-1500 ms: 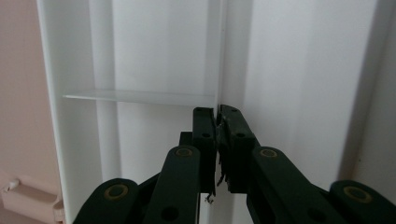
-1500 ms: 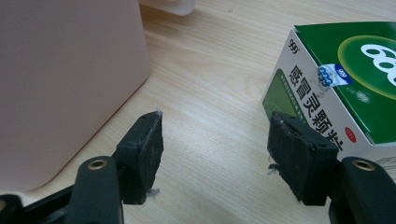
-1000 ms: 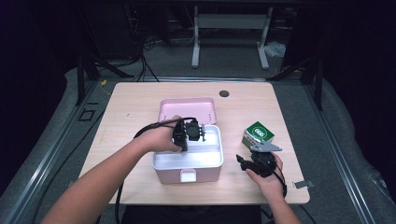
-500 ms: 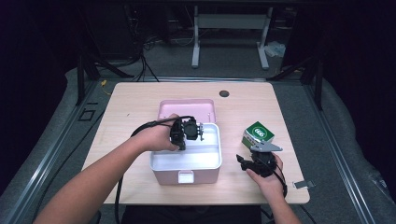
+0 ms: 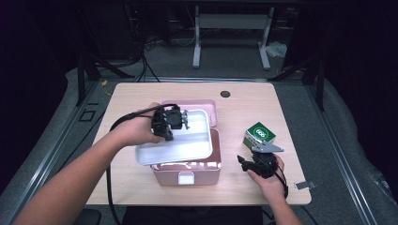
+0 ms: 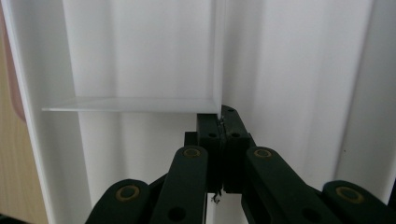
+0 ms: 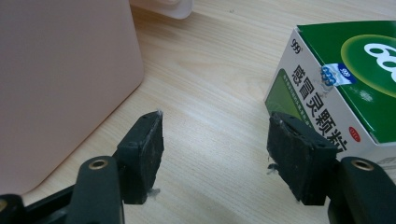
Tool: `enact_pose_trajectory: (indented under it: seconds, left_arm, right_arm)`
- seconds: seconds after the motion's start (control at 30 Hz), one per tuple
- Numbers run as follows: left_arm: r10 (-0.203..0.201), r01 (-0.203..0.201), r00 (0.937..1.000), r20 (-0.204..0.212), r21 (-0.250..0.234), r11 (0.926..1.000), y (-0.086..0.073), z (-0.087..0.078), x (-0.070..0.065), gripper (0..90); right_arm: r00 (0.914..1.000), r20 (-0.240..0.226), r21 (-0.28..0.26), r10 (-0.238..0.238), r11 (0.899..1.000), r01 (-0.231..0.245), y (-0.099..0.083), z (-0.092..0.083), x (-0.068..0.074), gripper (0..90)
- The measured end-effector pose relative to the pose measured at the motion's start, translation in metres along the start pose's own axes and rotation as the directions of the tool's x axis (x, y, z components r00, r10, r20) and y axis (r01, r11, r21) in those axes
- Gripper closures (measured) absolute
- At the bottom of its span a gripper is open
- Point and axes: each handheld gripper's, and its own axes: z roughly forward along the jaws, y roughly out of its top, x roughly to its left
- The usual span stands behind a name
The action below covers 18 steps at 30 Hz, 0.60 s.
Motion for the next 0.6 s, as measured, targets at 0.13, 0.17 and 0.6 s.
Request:
enact_pose_trajectory:
  seconds: [0.13,0.17,0.6]
  left_arm:
    - [-0.106,0.106,0.9943,-0.005,0.011,0.9943,-0.051,-0.004,0.013,89.4]
    - [-0.139,0.139,0.9903,-0.006,0.010,0.9903,-0.063,-0.005,0.015,89.4]
    - [-0.403,0.404,0.9148,-0.023,0.026,0.9145,-0.179,0.009,0.025,89.4]
  right_arm:
    - [0.9999,0.008,-0.008,0.007,1.000,-0.007,-0.001,-0.003,0.000,35.7]
    - [0.9998,0.008,-0.011,0.016,1.000,-0.016,-0.001,-0.003,0.000,35.7]
    - [0.9999,0.010,-0.003,0.010,1.000,-0.010,0.000,-0.002,0.001,35.7]
